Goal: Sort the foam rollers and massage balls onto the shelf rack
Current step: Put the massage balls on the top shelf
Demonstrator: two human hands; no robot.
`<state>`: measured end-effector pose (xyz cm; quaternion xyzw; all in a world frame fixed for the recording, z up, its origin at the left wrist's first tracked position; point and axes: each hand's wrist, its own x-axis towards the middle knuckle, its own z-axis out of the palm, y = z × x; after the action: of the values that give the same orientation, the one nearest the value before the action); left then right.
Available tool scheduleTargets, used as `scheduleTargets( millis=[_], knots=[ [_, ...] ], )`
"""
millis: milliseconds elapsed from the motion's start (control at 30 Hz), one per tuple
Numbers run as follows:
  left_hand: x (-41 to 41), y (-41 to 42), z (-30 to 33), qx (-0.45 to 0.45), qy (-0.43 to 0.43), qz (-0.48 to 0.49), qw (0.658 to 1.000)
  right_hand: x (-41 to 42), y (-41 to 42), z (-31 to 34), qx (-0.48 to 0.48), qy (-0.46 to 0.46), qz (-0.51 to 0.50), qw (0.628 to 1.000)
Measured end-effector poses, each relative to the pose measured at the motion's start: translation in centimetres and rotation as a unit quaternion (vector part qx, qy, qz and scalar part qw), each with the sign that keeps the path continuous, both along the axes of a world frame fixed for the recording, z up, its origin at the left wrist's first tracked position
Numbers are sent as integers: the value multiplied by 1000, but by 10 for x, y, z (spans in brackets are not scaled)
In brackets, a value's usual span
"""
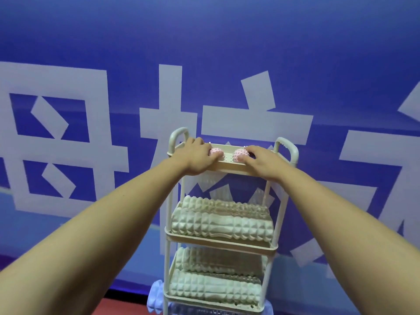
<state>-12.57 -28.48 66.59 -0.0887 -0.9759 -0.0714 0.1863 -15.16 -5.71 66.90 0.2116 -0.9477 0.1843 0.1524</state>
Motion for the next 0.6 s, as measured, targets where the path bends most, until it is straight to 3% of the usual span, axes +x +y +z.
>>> scheduleTargets(
  millis=[167,433,600],
  knots=[
    [-3,0,-2,47,18,-11,999,12,-6,-1,-5,39,-20,999],
    [1,0,-14,-28,51,-14,998,16,-4,-6,39,66,-46,996],
    [17,6,-17,27,122,-16,992,26,0,-11,-35,119,-20,992]
  ],
)
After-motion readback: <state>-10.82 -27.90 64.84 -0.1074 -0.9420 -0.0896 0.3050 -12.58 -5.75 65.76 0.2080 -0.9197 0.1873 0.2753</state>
